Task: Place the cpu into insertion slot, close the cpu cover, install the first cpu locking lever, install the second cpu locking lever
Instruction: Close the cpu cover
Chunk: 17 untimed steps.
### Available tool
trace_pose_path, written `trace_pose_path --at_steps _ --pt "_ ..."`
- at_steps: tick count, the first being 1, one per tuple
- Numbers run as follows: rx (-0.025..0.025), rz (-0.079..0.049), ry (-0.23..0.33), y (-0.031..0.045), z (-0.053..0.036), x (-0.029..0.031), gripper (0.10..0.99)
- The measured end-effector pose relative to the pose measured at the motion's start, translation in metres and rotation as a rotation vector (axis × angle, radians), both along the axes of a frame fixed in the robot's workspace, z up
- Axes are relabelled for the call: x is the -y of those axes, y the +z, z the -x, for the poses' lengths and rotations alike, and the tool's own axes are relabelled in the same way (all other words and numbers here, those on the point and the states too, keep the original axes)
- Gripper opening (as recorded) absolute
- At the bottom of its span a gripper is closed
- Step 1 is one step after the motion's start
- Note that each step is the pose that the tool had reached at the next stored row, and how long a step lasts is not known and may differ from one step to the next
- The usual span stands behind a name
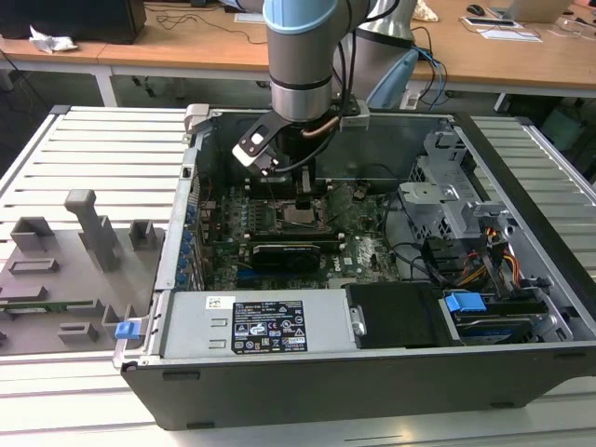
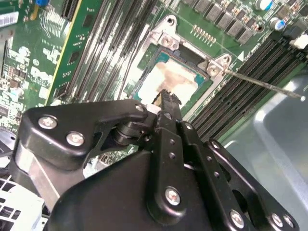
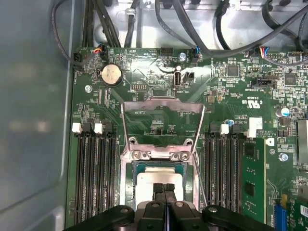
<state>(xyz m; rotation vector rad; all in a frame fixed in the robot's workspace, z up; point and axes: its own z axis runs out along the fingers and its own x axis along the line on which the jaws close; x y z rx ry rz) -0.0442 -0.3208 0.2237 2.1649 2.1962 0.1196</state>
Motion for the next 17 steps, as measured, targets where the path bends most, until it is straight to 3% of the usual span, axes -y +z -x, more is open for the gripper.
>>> trace_pose_path --at_steps 4,8,12,14,17 --pt "0.0003 0.0 0.0 0.0088 -0.0003 -0.0001 0.106" --pt "-0.0014 0.0 0.0 0.0117 -0.0121 0.0 0.106" --pt "-0.0015 0.0 0.0 0.0286 -0.0121 -0.0001 0.106" --pt "-0.0015 0.0 0.0 0.0437 -0.0122 -0.0001 0.106" --pt "-0.0015 0.0 0.0 0.0466 -0.0122 -0.0001 0.106"
